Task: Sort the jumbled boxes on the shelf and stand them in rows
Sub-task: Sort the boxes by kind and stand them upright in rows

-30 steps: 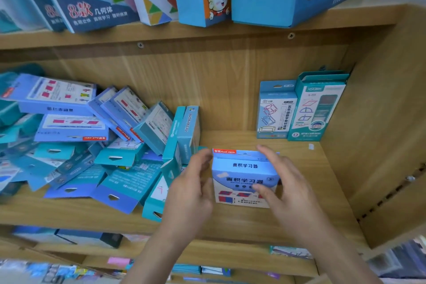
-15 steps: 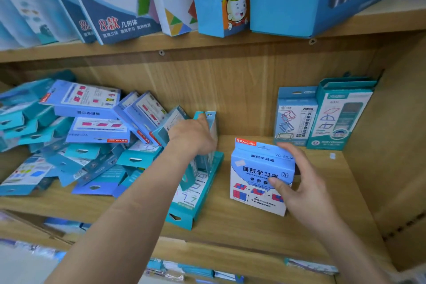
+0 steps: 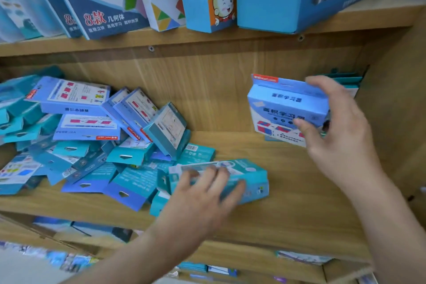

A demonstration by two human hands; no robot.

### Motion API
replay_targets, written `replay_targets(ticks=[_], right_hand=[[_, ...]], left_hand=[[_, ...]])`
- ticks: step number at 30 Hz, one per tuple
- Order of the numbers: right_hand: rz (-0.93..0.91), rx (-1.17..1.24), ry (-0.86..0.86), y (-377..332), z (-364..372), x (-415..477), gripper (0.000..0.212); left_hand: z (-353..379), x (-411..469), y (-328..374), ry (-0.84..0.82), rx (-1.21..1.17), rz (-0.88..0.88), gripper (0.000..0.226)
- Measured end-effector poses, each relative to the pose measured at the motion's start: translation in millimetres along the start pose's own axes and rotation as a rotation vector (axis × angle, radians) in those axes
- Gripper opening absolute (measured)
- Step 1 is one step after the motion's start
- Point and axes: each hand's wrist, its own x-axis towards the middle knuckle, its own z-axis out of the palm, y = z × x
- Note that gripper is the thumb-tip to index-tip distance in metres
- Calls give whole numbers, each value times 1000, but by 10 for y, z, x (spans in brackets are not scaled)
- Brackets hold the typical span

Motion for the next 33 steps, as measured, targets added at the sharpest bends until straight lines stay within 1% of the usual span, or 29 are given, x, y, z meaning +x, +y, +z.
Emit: replay_targets(ticks=[2,5,10,12,14,17,19,20,23,25,27,29,31,32,33], right_hand=[[-53,13,-30,-54,58,38,62],[-22,86,-70,-89,244,103,61],[1,107,-149,-115,613,330,57],[3,98,-188,-127,777,443,56],[-4,103,-224,-114,959,541,56],[-3,73,-322,-26,1271,626,56],[15,77,-395,57,1468,632,56],[27,82,-423,100,1551,623,56],[93,65,-458,197,1687,603,61],[101,15,-488,214,1713,600,75],[76,-31,-533,172,1672,564,90],[53,-88,-522,101,1562,508,98],[31,-81,-464,-1,1333,447,98],[29,-31,-456,-41,1175,410,96],[38,24,-488,-78,1001,362,93]], left_hand=[[130,-52,130,47,11,96,43],[245,-52,256,97,-71,105,40],[280,-34,402,40,-181,214,43],[250,-21,379,9,-289,156,45],[209,-7,282,-14,-436,23,45],[198,-50,22,-56,-606,-196,37],[227,-116,-152,-118,-688,-308,36],[249,-153,-211,-170,-701,-344,41],[280,-252,-264,-319,-710,-346,63],[279,-296,-258,-369,-781,-346,76],[287,-321,-250,-366,-806,-342,88],[312,-329,-234,-365,-758,-318,94],[341,-329,-211,-346,-749,-317,94],[357,-326,-203,-332,-776,-324,93],[379,-325,-200,-314,-817,-340,94]])
